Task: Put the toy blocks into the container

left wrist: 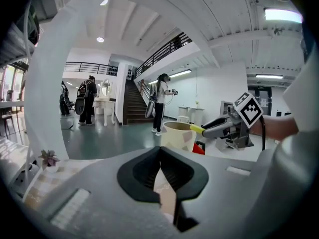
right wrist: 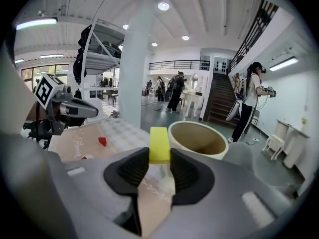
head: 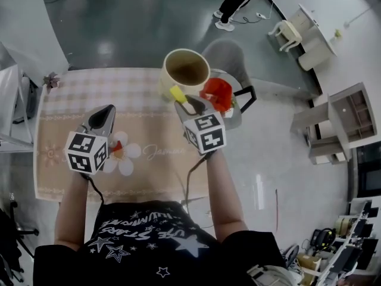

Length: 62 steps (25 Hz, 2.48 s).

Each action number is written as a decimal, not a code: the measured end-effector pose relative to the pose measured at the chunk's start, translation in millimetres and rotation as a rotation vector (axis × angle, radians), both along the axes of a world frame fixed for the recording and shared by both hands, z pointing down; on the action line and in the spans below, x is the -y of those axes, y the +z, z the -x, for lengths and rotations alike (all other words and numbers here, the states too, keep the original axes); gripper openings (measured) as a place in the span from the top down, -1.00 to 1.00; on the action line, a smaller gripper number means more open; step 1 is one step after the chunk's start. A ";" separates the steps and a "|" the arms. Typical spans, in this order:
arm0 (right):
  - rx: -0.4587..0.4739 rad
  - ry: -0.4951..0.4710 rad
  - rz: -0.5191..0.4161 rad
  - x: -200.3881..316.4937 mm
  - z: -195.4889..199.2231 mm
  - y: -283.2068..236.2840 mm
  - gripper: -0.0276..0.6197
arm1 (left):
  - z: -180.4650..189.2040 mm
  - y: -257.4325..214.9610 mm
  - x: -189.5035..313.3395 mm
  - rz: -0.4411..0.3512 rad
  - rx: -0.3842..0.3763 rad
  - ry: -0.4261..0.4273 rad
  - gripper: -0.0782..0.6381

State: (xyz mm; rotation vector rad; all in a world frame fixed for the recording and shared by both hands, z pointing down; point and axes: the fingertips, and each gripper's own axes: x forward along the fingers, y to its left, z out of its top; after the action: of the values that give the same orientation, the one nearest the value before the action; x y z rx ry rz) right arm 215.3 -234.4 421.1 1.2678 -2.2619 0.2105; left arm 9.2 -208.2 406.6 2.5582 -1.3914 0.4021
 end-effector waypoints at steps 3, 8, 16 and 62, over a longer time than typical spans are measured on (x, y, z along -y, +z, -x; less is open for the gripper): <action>-0.006 0.022 -0.019 18.1 -15.4 -7.0 0.49 | -14.5 -6.2 16.4 -0.015 0.001 0.014 0.76; -0.011 0.051 -0.040 48.1 -34.1 -15.2 0.49 | -32.2 -13.6 41.7 -0.034 -0.008 0.026 0.76; -0.045 0.090 -0.024 87.2 -51.2 -6.9 0.49 | -50.4 -7.9 65.3 -0.048 0.036 0.043 0.75; 0.045 0.018 -0.096 1.4 81.6 -32.9 0.43 | 92.4 -3.2 -25.7 -0.035 -0.001 -0.116 0.75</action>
State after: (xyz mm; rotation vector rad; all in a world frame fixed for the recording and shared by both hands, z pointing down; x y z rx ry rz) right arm 133.8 -235.8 388.3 1.3451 -2.3241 0.1397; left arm -83.2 -182.6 403.4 2.4886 -1.5514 0.3603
